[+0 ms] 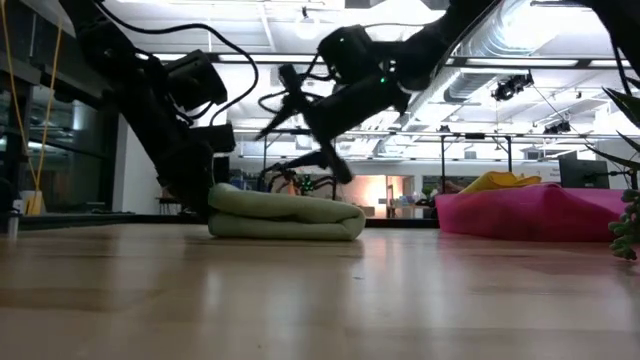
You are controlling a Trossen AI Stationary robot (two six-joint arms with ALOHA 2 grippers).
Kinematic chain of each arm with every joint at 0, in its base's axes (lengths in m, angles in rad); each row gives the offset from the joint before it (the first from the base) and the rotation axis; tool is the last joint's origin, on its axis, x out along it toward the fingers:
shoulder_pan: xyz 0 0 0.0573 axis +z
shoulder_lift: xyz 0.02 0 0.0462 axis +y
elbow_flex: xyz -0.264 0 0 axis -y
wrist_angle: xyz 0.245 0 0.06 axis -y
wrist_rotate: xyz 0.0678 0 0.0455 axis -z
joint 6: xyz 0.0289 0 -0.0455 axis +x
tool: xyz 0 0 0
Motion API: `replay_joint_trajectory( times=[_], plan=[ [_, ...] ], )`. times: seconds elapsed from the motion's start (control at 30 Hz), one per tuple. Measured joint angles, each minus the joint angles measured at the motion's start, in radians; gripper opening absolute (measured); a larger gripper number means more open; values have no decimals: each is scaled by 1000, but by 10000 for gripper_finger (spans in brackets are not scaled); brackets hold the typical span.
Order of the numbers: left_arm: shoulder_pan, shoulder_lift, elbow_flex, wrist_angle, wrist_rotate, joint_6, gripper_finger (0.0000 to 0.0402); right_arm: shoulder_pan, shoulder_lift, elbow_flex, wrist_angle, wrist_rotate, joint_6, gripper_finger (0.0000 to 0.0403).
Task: Fold microfiber towels
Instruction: Fold the light green microfiber cloth
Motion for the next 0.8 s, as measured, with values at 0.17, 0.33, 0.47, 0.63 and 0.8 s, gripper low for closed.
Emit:
replay_joint_trajectory(
  times=[0.17, 0.33, 0.47, 0.63, 0.8],
  plan=[
    [41, -65, 0, -69, 0, 1, 0, -41, -111, 2, -228, 17, -155, 226],
    [74, -113, 0, -125, 1, 10, 0, -50, -169, 0, -513, 43, -226, 226],
    [90, -151, 0, -150, 2, 10, 0, -27, -172, 0, -590, 18, -294, 226],
    [90, -233, 0, -162, 12, 3, 0, -8, -172, 0, -602, 9, -449, 226],
    [76, -333, 0, -145, 36, -81, 0, -31, -172, 0, -598, 63, -509, 226]
  ],
)
